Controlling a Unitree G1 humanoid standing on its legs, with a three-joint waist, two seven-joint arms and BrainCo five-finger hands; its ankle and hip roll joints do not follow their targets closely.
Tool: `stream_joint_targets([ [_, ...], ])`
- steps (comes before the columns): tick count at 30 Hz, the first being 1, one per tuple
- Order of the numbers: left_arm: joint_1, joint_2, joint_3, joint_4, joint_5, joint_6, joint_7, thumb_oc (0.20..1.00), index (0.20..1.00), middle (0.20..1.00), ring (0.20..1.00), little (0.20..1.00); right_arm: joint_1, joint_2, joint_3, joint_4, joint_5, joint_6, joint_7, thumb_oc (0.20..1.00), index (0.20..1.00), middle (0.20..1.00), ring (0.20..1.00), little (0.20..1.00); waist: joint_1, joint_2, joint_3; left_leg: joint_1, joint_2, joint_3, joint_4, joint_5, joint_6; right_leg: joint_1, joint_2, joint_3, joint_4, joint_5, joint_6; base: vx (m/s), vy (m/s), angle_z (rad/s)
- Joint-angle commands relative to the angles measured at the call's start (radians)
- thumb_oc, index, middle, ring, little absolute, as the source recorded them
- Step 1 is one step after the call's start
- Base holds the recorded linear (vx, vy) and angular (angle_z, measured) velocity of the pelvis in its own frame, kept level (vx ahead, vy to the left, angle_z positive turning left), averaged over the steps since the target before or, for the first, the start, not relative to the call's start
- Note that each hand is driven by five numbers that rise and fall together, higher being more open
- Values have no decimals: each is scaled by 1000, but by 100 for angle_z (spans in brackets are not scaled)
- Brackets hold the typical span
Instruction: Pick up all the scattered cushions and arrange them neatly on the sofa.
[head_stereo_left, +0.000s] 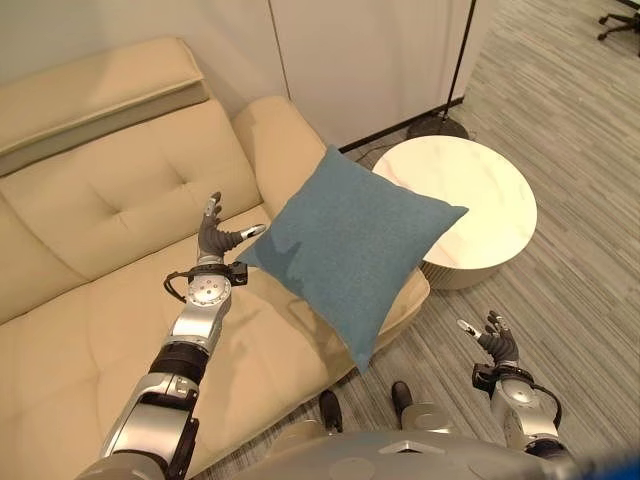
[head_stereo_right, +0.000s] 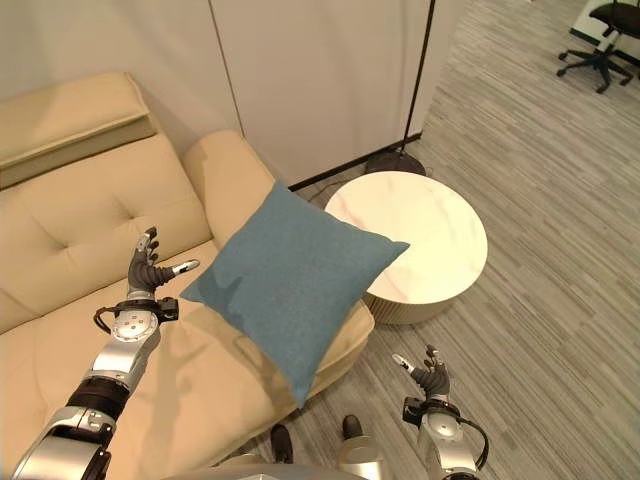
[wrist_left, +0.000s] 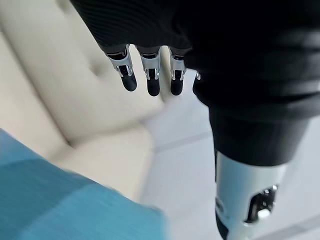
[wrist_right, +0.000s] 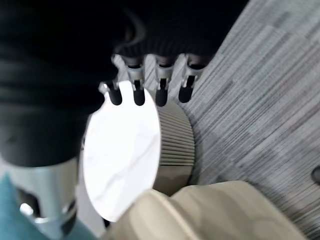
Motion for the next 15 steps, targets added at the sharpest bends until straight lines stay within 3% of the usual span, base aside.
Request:
stream_joint_targets([
  [1, -41, 39, 39, 186, 86, 25, 19, 1000, 1000, 1000, 1000, 1000, -117, 11, -4, -11, 82, -39, 13, 1000, 1000, 1000, 1000, 1000, 33, -36, 26, -16, -3, -40, 42, -88, -27, -83, -27, -36, 62, 35, 73, -25, 73, -26],
  [4, -111, 70, 10, 254, 122, 43, 14, 1000, 1000, 1000, 1000, 1000, -148, 10, 40, -69, 105, -38, 24, 1000, 1000, 1000, 1000, 1000, 26, -49, 44, -94, 1, -20, 73, -89, -24, -153, -25, -14, 65, 57, 76, -53, 42, -28],
  [5, -122, 70, 26, 373, 85, 69, 45, 1000, 1000, 1000, 1000, 1000, -176, 5, 52, -87, 115, -43, 37, 1000, 1000, 1000, 1000, 1000, 27, -54, 56, -123, 5, -18, 88, -87, -25, -177, -25, -11, 68, 64, 75, -71, 36, -27],
  [6, -323, 147, -63, 570, 87, 64, 43, 1000, 1000, 1000, 1000, 1000, -222, -9, 126, -112, 120, -59, 52, 1000, 1000, 1000, 1000, 1000, 4, -76, 68, -197, 14, -15, 109, -81, -26, -238, -17, 1, 68, 86, 72, -51, 28, -16],
  [15, -633, 259, -188, 721, 106, 62, 58, 1000, 1000, 1000, 1000, 1000, -320, -22, 201, -191, 120, -114, 55, 1000, 1000, 1000, 1000, 1000, -13, -106, 108, -310, 13, -42, 126, -55, -37, -331, -27, -19, 52, 126, 78, -18, 14, 0],
])
